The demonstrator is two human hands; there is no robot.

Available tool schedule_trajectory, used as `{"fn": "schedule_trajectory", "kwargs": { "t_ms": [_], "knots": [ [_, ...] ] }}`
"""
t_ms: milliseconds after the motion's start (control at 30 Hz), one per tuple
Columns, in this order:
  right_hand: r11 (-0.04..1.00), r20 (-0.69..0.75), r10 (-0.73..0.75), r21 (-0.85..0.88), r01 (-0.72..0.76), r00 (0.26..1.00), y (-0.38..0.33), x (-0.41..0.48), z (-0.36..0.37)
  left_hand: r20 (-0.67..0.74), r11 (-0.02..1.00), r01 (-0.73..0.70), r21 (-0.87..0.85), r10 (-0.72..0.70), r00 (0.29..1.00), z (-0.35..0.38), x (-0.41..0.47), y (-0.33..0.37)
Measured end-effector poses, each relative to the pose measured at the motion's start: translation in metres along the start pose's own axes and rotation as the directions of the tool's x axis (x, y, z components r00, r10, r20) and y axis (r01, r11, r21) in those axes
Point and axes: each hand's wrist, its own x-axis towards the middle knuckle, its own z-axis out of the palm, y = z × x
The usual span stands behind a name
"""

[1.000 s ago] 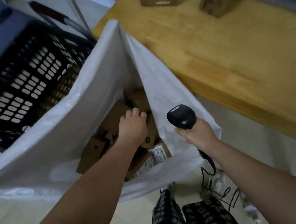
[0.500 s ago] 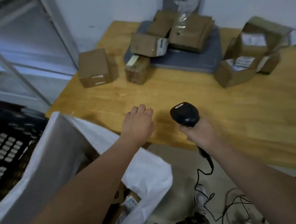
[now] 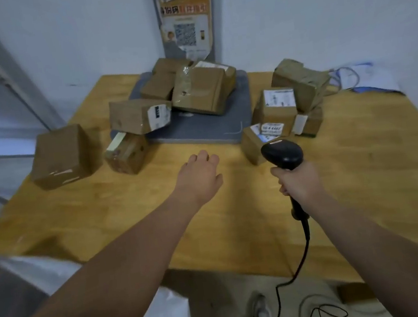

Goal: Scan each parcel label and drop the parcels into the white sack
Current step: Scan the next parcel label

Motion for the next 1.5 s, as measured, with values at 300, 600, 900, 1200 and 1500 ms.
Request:
{"fn": "schedule_trajectory", "kwargs": {
  "t_ms": [300,600,900,1200,1500],
  "knots": [
    [0.998,-0.083,-0.036,-0.044,0.033,0.996,-0.002,0.092,-0.081,-0.013,0.951,0.113,-0.287,-0.122,0.992,-0.006,0.118,0.083],
    [0.999,-0.084,-0.045,0.002,0.046,0.995,-0.005,0.152,-0.109,0.086,0.893,0.297,-0.339,-0.285,0.955,0.003,0.208,0.135],
    [0.996,-0.048,-0.065,0.063,0.068,0.997,-0.003,0.163,-0.098,0.086,0.819,0.268,-0.507,-0.261,0.961,0.008,0.224,0.132],
    [0.912,0.256,-0.288,0.369,0.182,0.923,-0.057,0.166,-0.105,-0.086,0.852,-0.263,-0.453,0.252,0.964,-0.019,0.172,0.072],
    [0.823,0.271,-0.203,0.568,0.014,0.941,-0.04,0.149,-0.079,0.128,0.327,0.181,-0.928,-0.178,0.976,-0.029,0.145,0.057]
  ]
}}
